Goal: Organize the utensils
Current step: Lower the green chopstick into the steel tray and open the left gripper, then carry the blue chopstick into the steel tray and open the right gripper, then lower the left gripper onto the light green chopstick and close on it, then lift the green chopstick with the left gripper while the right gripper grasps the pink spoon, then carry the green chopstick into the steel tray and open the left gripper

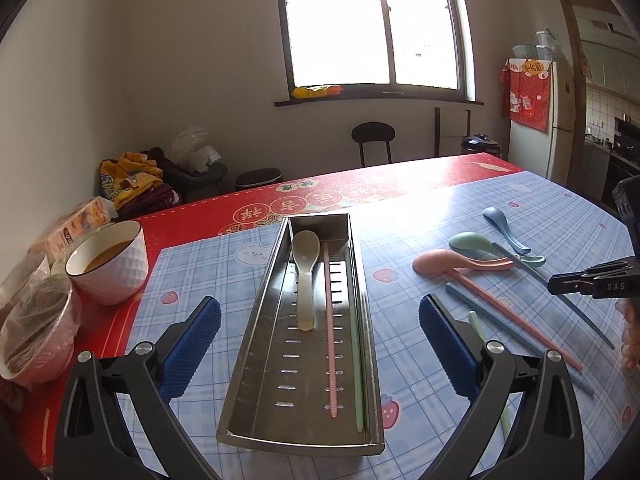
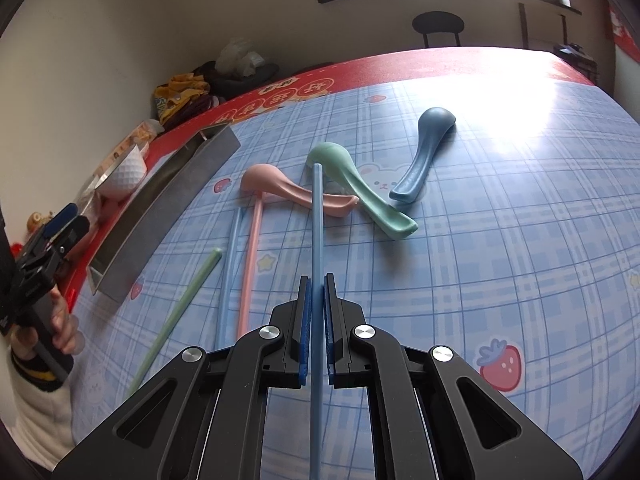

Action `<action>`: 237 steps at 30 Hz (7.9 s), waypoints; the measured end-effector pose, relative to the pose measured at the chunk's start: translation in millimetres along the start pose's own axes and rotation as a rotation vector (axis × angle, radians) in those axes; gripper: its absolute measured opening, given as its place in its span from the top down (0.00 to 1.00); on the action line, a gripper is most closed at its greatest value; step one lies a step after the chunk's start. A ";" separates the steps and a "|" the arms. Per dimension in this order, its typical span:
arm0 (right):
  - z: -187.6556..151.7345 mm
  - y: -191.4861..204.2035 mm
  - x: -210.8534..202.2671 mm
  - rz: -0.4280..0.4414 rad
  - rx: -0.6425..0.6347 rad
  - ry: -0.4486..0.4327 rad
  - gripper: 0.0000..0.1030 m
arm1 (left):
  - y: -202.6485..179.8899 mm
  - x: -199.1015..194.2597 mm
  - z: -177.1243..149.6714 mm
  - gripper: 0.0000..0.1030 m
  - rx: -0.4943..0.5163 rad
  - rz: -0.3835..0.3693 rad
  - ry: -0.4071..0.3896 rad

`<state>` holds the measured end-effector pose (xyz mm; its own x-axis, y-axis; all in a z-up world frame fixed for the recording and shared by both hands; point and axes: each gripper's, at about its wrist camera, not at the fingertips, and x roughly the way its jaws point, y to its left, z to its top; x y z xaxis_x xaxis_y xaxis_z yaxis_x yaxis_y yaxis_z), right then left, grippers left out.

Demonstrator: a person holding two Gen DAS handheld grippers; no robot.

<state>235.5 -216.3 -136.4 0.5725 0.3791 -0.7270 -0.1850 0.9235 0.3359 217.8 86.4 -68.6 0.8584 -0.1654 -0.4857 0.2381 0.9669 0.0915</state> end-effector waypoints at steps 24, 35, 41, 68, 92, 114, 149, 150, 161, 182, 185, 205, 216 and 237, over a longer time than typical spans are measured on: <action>104.4 115.8 105.2 0.216 0.383 0.120 0.94 | 59.6 -3.4 -1.5 0.06 -0.248 0.082 -0.002; 106.3 127.4 134.1 0.197 0.549 0.156 0.94 | 62.4 -0.7 -1.6 0.06 -0.267 0.099 0.015; 106.0 129.8 139.3 0.219 0.560 0.177 0.93 | 63.1 0.9 -2.1 0.06 -0.267 0.098 0.016; 10.7 37.0 -18.6 -0.102 -0.202 -0.159 0.93 | 18.8 -0.2 2.7 0.06 -0.137 0.158 0.028; -10.1 -10.7 -28.4 -0.081 -0.107 -0.156 0.93 | -94.8 -6.4 1.3 0.12 0.013 -0.008 0.143; -9.4 -15.1 -24.2 -0.021 -0.090 -0.121 0.93 | -121.5 28.0 -48.1 0.83 0.146 -0.191 0.421; -5.9 -12.3 -10.0 -0.059 -0.087 -0.059 0.93 | -93.0 56.8 -13.6 0.94 -0.127 -0.238 0.242; -5.2 -10.3 -9.2 -0.065 -0.101 -0.058 0.93 | -90.7 55.9 -13.7 0.94 -0.134 -0.242 0.235; 35.9 52.3 18.6 -0.134 -0.523 -0.021 0.93 | -67.8 46.1 -11.7 0.94 -0.240 -0.237 0.192; 64.2 82.8 90.4 -0.156 -0.733 0.125 0.74 | -57.3 35.9 -6.1 0.94 -0.271 -0.206 0.141; 65.8 82.5 94.7 -0.157 -0.720 0.132 0.75 | -57.8 36.0 -6.5 0.94 -0.270 -0.207 0.144; 71.5 40.0 75.5 -0.027 -0.282 0.093 0.93 | -60.6 37.8 -7.6 0.94 -0.271 -0.210 0.157; 18.5 16.7 17.7 0.042 -0.057 -0.039 0.93 | -61.7 39.0 -8.2 0.94 -0.267 -0.224 0.158; 3.4 -7.1 -1.8 0.134 0.042 -0.124 0.93 | -2.6 19.4 42.0 0.94 -0.239 -0.190 0.199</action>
<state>238.5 -223.7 -135.5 0.6395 0.4860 -0.5957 -0.2339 0.8611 0.4514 252.8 72.5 -41.7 0.6985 -0.3281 -0.6359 0.2515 0.9445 -0.2112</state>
